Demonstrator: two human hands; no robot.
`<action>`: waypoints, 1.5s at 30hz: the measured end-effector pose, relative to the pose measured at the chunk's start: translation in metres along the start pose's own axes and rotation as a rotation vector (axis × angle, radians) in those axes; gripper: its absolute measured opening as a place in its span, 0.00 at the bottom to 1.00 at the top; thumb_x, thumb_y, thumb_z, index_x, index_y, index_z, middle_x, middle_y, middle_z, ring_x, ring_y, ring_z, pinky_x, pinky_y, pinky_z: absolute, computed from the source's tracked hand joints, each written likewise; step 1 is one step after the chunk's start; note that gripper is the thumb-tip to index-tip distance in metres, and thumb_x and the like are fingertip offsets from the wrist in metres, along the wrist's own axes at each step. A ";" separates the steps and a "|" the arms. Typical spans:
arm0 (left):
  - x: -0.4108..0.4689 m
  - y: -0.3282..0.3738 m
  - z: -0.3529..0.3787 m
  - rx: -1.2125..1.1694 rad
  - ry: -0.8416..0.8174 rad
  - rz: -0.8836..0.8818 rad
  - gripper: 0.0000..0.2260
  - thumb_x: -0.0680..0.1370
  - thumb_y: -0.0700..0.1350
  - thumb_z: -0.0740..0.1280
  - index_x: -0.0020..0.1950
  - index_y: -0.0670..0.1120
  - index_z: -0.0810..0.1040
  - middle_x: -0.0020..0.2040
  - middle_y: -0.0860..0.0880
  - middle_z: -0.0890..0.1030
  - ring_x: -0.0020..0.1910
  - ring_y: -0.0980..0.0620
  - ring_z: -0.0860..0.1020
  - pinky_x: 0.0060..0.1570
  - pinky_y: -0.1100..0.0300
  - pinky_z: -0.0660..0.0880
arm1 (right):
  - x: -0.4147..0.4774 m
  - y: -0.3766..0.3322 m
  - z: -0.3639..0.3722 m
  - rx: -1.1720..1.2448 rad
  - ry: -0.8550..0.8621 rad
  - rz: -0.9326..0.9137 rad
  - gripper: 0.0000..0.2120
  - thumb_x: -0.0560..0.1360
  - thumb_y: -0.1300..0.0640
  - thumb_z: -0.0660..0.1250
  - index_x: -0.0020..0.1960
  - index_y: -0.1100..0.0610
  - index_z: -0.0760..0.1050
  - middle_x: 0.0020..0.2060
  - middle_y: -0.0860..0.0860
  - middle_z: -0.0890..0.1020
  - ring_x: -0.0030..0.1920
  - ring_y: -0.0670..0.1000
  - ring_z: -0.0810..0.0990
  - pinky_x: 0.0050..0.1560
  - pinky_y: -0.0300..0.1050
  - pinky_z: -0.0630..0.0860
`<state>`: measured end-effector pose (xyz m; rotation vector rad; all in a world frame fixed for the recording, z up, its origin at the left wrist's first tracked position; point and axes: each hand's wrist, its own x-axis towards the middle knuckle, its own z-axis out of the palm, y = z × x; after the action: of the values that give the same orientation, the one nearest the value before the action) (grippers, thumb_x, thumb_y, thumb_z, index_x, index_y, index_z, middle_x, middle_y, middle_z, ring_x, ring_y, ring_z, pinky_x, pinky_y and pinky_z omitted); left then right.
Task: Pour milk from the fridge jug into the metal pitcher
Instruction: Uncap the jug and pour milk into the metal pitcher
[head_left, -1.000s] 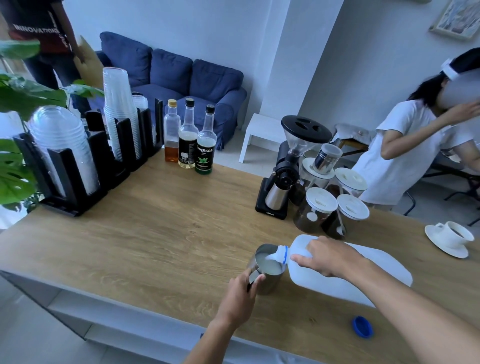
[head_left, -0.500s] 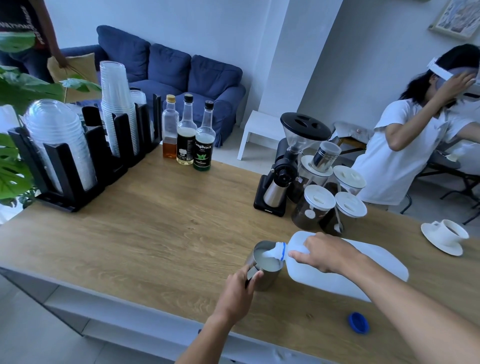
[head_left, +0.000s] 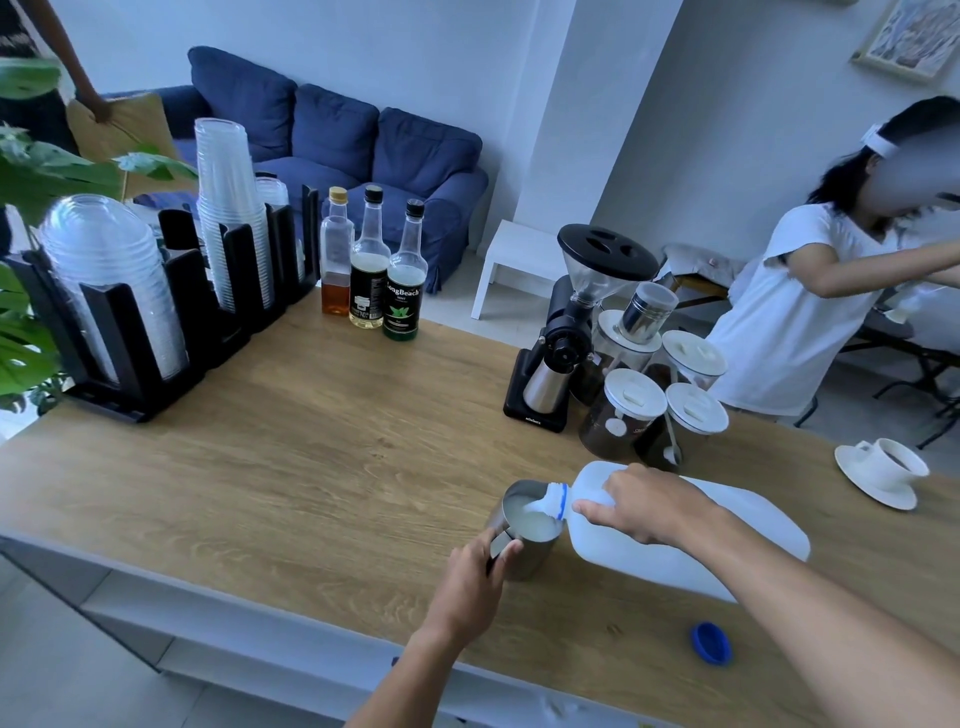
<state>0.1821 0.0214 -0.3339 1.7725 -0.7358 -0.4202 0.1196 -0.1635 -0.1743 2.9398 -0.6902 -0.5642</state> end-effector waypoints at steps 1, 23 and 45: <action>0.001 -0.001 0.001 0.000 -0.002 -0.005 0.16 0.82 0.56 0.59 0.68 0.55 0.75 0.28 0.61 0.76 0.26 0.59 0.69 0.31 0.65 0.68 | 0.000 0.000 -0.001 -0.004 0.000 -0.003 0.28 0.76 0.34 0.55 0.30 0.56 0.61 0.28 0.50 0.67 0.27 0.49 0.64 0.29 0.45 0.58; 0.002 -0.007 0.005 0.027 0.026 -0.014 0.17 0.82 0.53 0.60 0.71 0.55 0.73 0.21 0.58 0.69 0.23 0.56 0.62 0.28 0.63 0.62 | -0.004 0.004 0.000 0.057 -0.016 0.058 0.26 0.75 0.31 0.52 0.31 0.52 0.62 0.35 0.46 0.68 0.29 0.47 0.66 0.29 0.43 0.60; 0.017 -0.003 0.009 0.031 -0.035 -0.064 0.09 0.83 0.51 0.60 0.46 0.51 0.76 0.22 0.57 0.62 0.25 0.57 0.59 0.30 0.59 0.59 | -0.014 0.047 0.012 0.954 0.311 0.057 0.29 0.76 0.38 0.60 0.24 0.52 0.55 0.20 0.46 0.61 0.22 0.49 0.61 0.31 0.44 0.61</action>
<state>0.1904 0.0040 -0.3387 1.8254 -0.7157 -0.4863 0.0841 -0.1991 -0.1743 3.6671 -1.2645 0.3572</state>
